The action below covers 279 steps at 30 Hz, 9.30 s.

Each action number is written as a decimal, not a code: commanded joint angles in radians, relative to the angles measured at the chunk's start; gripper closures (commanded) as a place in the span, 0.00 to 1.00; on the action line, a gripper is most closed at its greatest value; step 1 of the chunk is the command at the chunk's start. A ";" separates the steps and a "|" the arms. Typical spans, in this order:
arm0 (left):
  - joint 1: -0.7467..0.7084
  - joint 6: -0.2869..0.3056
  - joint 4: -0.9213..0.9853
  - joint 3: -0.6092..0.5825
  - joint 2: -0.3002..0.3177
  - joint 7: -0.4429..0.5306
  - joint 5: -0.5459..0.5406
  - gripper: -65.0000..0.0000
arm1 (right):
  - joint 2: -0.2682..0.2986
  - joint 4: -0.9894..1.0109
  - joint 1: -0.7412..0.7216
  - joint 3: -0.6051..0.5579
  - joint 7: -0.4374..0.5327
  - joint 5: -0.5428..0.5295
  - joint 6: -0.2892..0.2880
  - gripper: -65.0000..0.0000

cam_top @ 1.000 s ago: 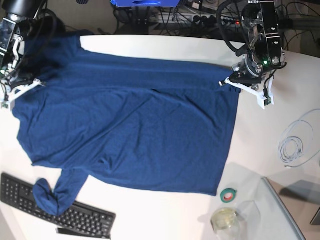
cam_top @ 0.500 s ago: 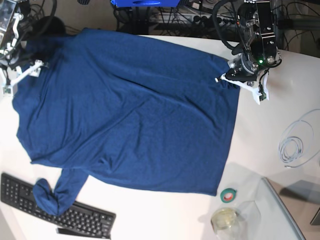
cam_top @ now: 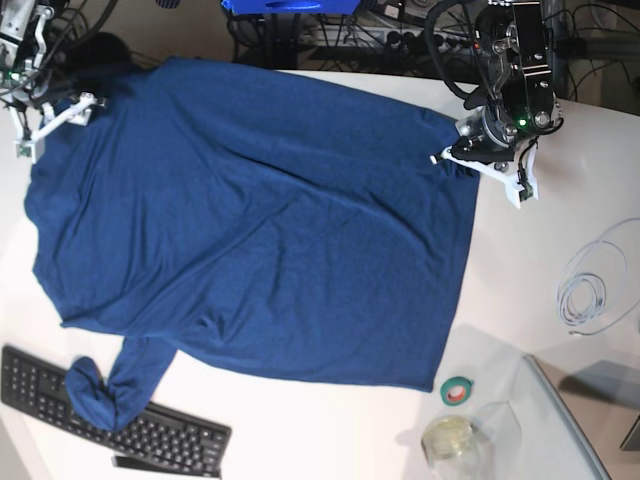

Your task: Layout the t-shirt on the table in an organized manner, then fold the t-shirt properly

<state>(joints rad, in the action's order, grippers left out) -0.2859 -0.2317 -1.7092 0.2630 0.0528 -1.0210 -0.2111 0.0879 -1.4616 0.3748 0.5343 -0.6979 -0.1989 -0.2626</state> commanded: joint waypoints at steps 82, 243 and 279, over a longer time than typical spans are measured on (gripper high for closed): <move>0.854 0.004 0.137 -0.189 -0.011 0.186 0.006 1.00 | 0.494 -0.081 -0.710 -0.194 0.079 0.011 -0.086 1.00; 0.132 -0.001 0.057 -0.090 0.026 0.321 -0.001 1.00 | 0.137 -0.348 -0.445 -0.336 -0.420 0.138 -0.085 1.00; 0.099 -0.001 0.059 -0.080 0.031 0.321 0.008 1.00 | 0.132 0.243 -0.508 -0.514 -0.102 0.141 -0.074 1.00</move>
<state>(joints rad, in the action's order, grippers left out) -0.1944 -0.2344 -1.6321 0.1818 0.0757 -0.7181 -0.2096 0.2096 -1.2022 -0.1177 0.0158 -0.8062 -0.0555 -0.3374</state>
